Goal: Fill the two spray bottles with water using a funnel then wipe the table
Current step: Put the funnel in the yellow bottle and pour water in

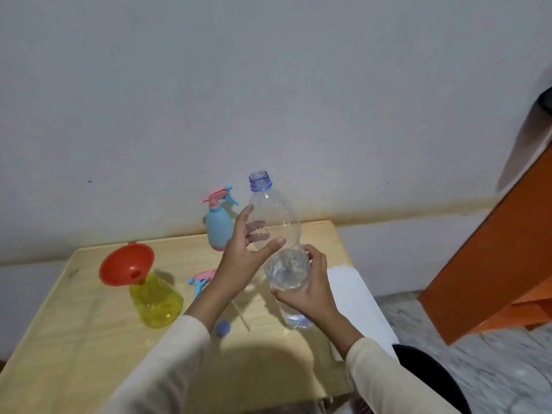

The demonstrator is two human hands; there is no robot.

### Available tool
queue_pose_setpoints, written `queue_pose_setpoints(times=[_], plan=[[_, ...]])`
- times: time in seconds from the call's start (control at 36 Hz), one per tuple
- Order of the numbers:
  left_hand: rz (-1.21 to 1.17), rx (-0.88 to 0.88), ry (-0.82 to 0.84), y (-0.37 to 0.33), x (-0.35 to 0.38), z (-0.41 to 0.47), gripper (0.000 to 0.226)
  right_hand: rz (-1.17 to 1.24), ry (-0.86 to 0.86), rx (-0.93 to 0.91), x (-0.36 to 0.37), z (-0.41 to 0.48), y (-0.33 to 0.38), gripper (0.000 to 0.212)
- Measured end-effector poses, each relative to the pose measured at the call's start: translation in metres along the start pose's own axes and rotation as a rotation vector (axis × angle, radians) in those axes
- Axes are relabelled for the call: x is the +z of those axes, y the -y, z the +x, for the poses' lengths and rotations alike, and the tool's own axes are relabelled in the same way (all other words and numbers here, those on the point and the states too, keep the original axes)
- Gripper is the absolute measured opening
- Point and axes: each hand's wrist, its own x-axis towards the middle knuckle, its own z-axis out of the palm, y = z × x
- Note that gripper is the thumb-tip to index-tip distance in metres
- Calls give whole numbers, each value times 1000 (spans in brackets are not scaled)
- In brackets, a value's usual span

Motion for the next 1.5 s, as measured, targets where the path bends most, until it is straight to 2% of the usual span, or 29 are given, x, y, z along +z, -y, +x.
queue_pose_setpoints(times=[0.17, 0.31, 0.67, 1.5], plan=[[-113, 14, -66, -7, -14, -32, 80, -62, 145, -45, -1, -16, 20, 103], [-314, -89, -264, 8, -25, -59, 68, -291, 251, -72, 6, -24, 41, 106], [-485, -182, -595, 34, -27, -93, 62, -685, 447, -162, 13, -27, 70, 106], [-774, -282, -685, 22, -34, -84, 58, -924, 531, -216, 8, -4, 126, 98]])
